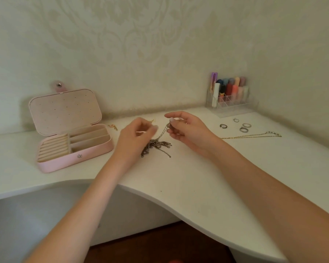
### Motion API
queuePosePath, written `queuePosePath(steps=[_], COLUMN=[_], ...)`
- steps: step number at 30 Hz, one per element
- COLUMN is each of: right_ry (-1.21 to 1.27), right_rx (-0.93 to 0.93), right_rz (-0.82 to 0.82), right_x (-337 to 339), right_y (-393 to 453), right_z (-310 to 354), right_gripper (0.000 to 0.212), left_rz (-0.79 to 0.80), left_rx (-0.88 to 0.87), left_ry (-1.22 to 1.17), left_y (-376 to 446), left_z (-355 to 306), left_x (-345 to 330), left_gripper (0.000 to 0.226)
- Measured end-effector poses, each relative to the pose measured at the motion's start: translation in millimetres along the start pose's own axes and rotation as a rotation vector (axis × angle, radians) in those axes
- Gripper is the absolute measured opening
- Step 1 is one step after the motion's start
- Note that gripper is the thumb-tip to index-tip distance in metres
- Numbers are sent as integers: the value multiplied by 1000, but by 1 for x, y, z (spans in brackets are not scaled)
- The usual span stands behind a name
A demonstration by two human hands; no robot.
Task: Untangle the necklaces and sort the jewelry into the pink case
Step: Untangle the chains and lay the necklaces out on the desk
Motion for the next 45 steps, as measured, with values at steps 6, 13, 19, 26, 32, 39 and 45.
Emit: queuePosePath(steps=[6, 13, 19, 26, 32, 39, 45], right_ry=[91, -797, -719, 568, 772, 1062, 841], right_rx=[18, 166, 80, -181, -194, -170, -119], right_rz=[-1, 21, -179, -331, -351, -499, -636], right_x=[3, 4, 28, 61, 69, 101, 126], right_y=[-1, -1, 6, -2, -2, -6, -13], right_z=[5, 10, 10, -10, -15, -27, -22], right_gripper=[24, 18, 28, 20, 22, 28, 28], left_rz=[100, 13, 67, 138, 105, 100, 36], left_rx=[3, 63, -43, -93, -105, -132, -110], left_ry=[18, -142, 149, 393, 430, 482, 509], left_y=[-3, 0, 0, -2, -1, -4, -3], left_z=[-5, 2, 0, 1, 1, -2, -3], left_x=[-14, 1, -9, -18, -15, -16, -10], left_gripper=[13, 14, 24, 25, 20, 8, 12])
Point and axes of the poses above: each hand's wrist, its own y-axis towards the middle knuckle, its own x-axis out of the back of the hand, z = x × y, the point moved 10 cm from there along y, towards the middle knuckle, and after that the axes turned 15 degrees about -y, right-handed, at the moved point
